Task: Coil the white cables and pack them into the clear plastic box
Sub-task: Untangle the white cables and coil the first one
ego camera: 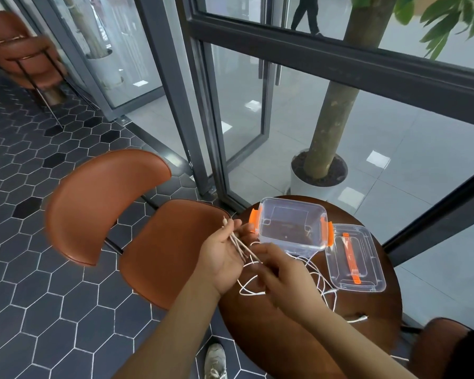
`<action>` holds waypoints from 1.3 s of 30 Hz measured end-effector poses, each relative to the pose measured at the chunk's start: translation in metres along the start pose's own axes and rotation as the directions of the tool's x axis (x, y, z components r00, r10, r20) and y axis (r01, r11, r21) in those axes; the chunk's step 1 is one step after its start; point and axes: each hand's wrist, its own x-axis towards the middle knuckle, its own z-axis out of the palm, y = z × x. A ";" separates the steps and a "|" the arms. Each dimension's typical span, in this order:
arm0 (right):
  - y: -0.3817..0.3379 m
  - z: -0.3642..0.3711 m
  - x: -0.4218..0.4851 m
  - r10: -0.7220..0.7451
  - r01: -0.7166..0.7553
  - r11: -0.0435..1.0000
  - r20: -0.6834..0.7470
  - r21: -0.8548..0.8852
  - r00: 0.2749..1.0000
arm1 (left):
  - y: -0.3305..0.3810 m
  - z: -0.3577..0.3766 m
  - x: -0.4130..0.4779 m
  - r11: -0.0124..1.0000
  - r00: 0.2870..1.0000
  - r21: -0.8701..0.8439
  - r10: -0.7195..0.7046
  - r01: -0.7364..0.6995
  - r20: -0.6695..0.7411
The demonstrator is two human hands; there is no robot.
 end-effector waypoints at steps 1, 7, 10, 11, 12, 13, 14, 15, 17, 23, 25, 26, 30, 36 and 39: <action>0.003 0.000 -0.003 -0.012 0.012 1.000 -0.012 -0.007 1.000 | 0.001 -0.001 0.000 1.000 1.000 -0.014 0.017 -0.017 0.004; 0.026 0.000 -0.014 -0.048 0.050 0.999 0.140 -0.009 0.989 | 0.005 0.000 -0.007 0.987 0.987 -0.157 0.061 -0.038 0.146; 0.053 -0.009 0.005 0.043 0.019 0.980 0.305 -0.198 0.951 | 0.011 0.001 -0.011 0.993 0.972 -0.119 0.045 -0.018 0.232; 0.060 -0.014 0.013 0.082 -0.001 0.969 0.317 -0.248 0.945 | 0.013 0.000 -0.013 0.996 0.966 -0.091 0.024 -0.001 0.256; 0.066 -0.020 0.022 0.129 -0.042 0.962 0.313 -0.271 0.941 | 0.015 -0.002 -0.014 0.998 0.959 -0.051 -0.004 0.019 0.283; 0.068 -0.025 0.030 0.170 -0.091 0.962 0.305 -0.259 0.937 | 0.017 -0.003 -0.015 0.999 0.951 0.006 -0.036 0.036 0.307; 0.068 -0.031 0.038 0.204 -0.133 0.961 0.294 -0.244 0.934 | 0.019 -0.004 -0.017 0.996 0.941 0.078 -0.069 0.046 0.332; 0.066 -0.035 0.047 0.222 -0.154 0.958 0.286 -0.241 0.932 | 0.019 -0.004 -0.019 0.987 0.928 0.155 -0.101 0.048 0.359; 0.057 -0.044 0.062 0.215 -0.138 0.950 0.270 -0.280 0.939 | 0.019 -0.004 -0.021 0.955 0.898 0.293 -0.158 0.034 0.411; 0.001 -0.061 0.095 0.109 -0.046 0.966 0.242 -0.255 0.964 | 0.009 -0.006 -0.017 0.848 0.853 0.529 -0.310 0.047 0.421; -0.014 -0.063 0.097 0.093 -0.040 0.969 0.210 -0.242 0.973 | 0.004 -0.006 -0.015 0.833 0.883 0.552 -0.291 0.044 0.369; -0.021 -0.063 0.096 0.082 -0.029 0.966 0.197 -0.257 0.977 | 0.003 -0.007 -0.013 0.832 0.899 0.554 -0.268 0.034 0.346; -0.040 -0.054 0.081 0.053 -0.024 0.982 0.150 -0.189 0.987 | -0.005 -0.002 -0.008 0.872 0.952 0.490 -0.150 0.000 0.267; -0.043 -0.032 0.050 0.133 -0.131 0.990 0.044 -0.053 0.990 | -0.013 0.000 0.002 0.979 0.985 0.200 -0.062 0.029 0.159; -0.037 -0.021 0.038 0.100 -0.100 0.984 -0.007 -0.147 0.995 | -0.014 0.001 0.006 0.997 0.993 0.069 -0.037 0.030 0.112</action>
